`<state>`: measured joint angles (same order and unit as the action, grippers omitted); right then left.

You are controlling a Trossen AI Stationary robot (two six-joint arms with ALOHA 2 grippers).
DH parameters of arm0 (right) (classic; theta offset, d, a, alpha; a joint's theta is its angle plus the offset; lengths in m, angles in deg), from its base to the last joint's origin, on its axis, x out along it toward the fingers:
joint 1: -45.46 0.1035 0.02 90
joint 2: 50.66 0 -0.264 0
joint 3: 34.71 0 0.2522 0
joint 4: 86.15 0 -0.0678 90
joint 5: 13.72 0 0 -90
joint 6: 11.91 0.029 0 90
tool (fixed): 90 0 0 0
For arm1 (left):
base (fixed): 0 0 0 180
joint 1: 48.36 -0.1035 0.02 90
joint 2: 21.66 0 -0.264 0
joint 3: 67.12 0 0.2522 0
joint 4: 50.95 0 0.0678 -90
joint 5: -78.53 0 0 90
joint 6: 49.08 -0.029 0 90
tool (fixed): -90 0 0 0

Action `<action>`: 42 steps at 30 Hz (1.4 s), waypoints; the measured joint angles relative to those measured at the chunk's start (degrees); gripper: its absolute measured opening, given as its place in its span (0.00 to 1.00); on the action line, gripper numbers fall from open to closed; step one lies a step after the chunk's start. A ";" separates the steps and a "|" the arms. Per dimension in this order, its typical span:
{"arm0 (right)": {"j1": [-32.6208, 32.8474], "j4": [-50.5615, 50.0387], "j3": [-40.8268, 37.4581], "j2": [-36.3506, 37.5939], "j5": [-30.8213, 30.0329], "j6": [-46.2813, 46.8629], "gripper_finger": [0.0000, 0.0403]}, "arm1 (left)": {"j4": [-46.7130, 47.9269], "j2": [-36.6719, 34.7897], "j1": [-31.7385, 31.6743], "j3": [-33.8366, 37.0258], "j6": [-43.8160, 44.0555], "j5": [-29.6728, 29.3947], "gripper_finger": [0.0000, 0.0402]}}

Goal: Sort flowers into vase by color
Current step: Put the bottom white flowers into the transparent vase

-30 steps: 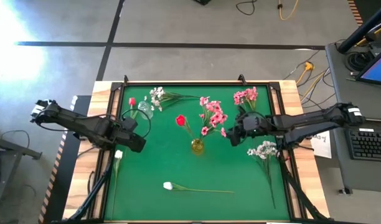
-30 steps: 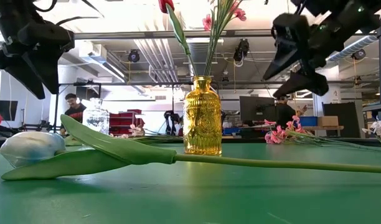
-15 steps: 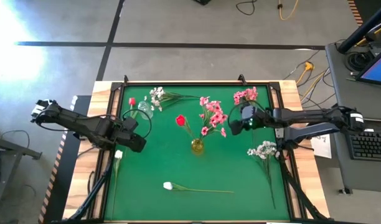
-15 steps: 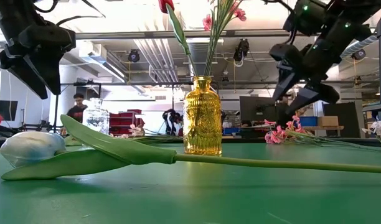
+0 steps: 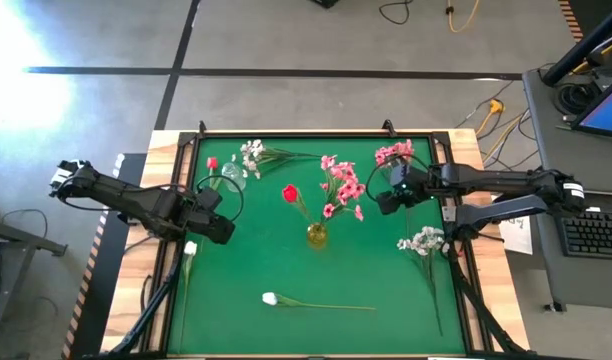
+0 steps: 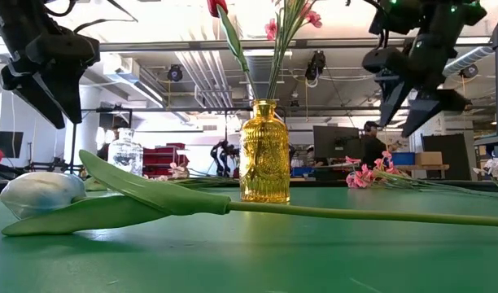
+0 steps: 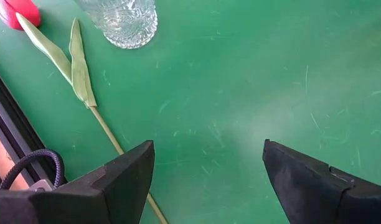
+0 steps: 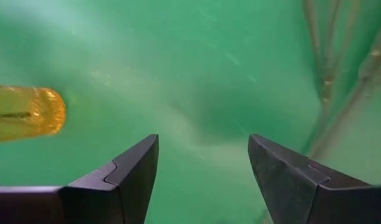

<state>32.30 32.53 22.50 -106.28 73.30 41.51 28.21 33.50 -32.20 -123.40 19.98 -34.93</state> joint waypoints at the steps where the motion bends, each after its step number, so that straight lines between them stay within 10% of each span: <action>1: 0.00 -1.33 0.45 0.00 0.07 0.07 0.59 | 0.00 0.00 0.00 -0.01 0.00 0.00 0.71; 17: 0.80 -17.40 5.20 -0.02 16.38 3.27 0.59 | 0.01 0.00 0.00 -0.01 -1.21 -0.02 0.71; 27: 6.82 -36.96 15.87 0.48 16.48 8.78 0.59 | 0.01 0.00 0.00 0.01 -1.76 -0.20 0.71; 42: 29.05 -31.77 13.15 4.26 11.74 32.24 0.71 | -0.01 0.00 0.00 0.00 -4.68 -2.51 0.71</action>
<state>61.34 0.76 35.65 -102.02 85.04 73.75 28.21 33.50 -32.20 -123.40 15.30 -37.45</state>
